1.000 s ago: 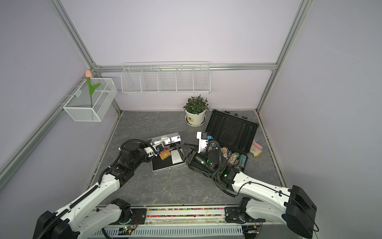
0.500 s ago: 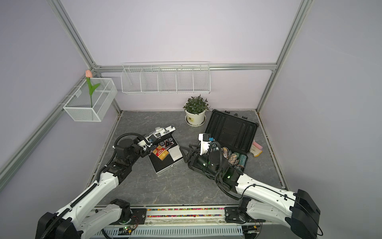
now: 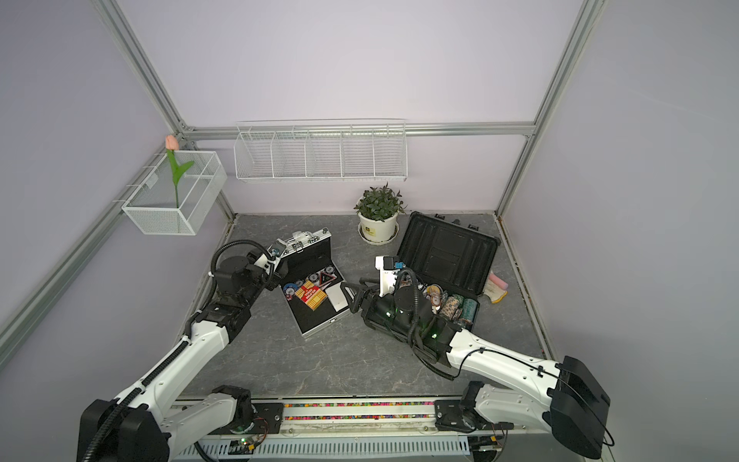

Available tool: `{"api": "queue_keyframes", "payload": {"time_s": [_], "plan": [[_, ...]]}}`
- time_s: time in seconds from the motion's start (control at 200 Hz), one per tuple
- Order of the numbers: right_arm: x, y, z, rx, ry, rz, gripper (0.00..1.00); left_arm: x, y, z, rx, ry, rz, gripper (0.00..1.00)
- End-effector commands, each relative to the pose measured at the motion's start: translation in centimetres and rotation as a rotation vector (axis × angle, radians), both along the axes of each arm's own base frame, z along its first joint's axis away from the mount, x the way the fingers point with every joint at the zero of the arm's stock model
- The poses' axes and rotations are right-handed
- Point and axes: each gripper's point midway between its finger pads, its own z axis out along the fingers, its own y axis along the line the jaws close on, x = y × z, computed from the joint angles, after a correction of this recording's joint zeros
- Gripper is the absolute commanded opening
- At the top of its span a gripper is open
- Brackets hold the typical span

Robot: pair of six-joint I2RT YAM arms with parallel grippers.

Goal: Open the poker set cases
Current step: Open the case lid on the poker set case.

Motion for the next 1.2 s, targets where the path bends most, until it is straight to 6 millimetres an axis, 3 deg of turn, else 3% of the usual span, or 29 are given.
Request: {"api": "queue_keyframes", "payload": {"time_s": [0.0,0.18,0.715,1.195], "plan": [[-0.1,0.4,1.4,0.019,-0.026,0.026,0.79,1.2,0.5,3.6,-0.103,-0.075,0.052,0.73],[-0.3,0.0,1.1,0.013,-0.029,0.023,0.79,2.3,1.2,4.0,-0.184,-0.06,0.104,0.75],[-0.2,-1.5,1.4,0.002,-0.06,-0.022,0.8,5.1,1.8,1.7,-0.24,0.023,0.171,0.74],[0.1,-1.6,1.5,-0.001,-0.062,-0.033,0.86,4.4,1.9,4.7,-0.289,-0.054,0.145,0.82]]}}
